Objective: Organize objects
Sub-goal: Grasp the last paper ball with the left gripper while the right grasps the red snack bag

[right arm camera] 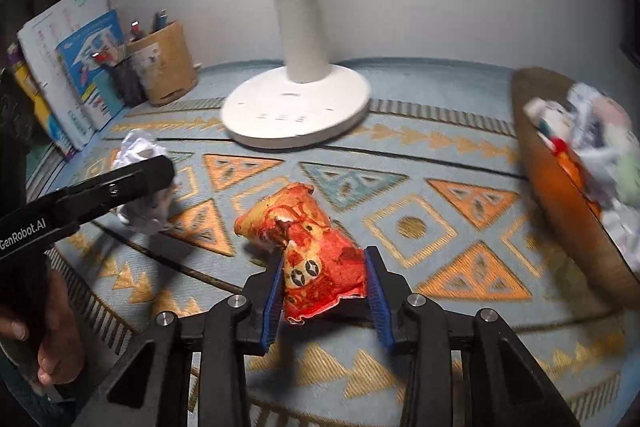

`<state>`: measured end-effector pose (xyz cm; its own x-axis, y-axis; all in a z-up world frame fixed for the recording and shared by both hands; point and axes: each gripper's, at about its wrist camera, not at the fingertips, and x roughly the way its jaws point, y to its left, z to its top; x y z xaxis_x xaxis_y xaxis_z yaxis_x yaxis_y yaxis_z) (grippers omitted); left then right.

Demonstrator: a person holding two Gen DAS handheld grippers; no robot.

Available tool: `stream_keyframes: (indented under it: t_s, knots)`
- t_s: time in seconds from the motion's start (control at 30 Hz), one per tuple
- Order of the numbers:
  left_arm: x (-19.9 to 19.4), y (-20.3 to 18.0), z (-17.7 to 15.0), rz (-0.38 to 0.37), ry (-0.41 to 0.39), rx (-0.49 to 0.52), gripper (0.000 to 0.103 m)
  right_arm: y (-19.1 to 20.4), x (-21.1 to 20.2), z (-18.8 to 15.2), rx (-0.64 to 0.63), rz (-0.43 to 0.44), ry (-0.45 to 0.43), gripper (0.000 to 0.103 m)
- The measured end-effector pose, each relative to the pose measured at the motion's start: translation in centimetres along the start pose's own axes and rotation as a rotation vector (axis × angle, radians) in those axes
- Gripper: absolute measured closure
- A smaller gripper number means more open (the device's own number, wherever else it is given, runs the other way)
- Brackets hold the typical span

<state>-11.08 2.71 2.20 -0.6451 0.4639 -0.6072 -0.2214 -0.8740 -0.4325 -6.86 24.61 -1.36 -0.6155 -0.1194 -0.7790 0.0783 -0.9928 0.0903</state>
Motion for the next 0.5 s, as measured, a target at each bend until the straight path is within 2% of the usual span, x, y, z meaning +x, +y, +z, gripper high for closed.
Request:
stream_keyframes:
  t_s: [0.07,0.13,0.23,0.27,0.37,0.47,0.5]
  knots:
    - [0.0,-0.1,-0.1,-0.001,0.003,0.007,0.049,-1.0,-0.4,-0.9,0.073,0.004,0.041,0.064]
    - [0.1,-0.4,-0.2,0.006,0.006,0.021,0.049,-1.3,-0.5,-1.5,0.09,0.069,0.101,0.062]
    - [0.2,-0.6,-0.5,0.007,0.01,0.034,0.049,-1.4,-1.7,-2.4,0.061,0.186,0.137,0.041]
    - [0.2,-0.6,-0.5,0.006,0.011,0.036,0.049,-1.3,-2.1,-2.6,0.032,0.187,0.128,0.038]
    - [0.4,-0.8,-0.6,0.019,0.018,0.047,0.049,-0.6,-2.5,-2.4,-0.083,0.055,0.092,0.038]
    - [0.4,-1.2,-0.7,0.033,0.014,0.064,0.049,0.0,-1.3,-1.6,-0.103,0.064,0.09,0.038]
    - [0.4,-1.3,-0.7,0.038,0.012,0.071,0.049,0.3,-0.7,-1.4,-0.107,0.043,0.088,0.038]
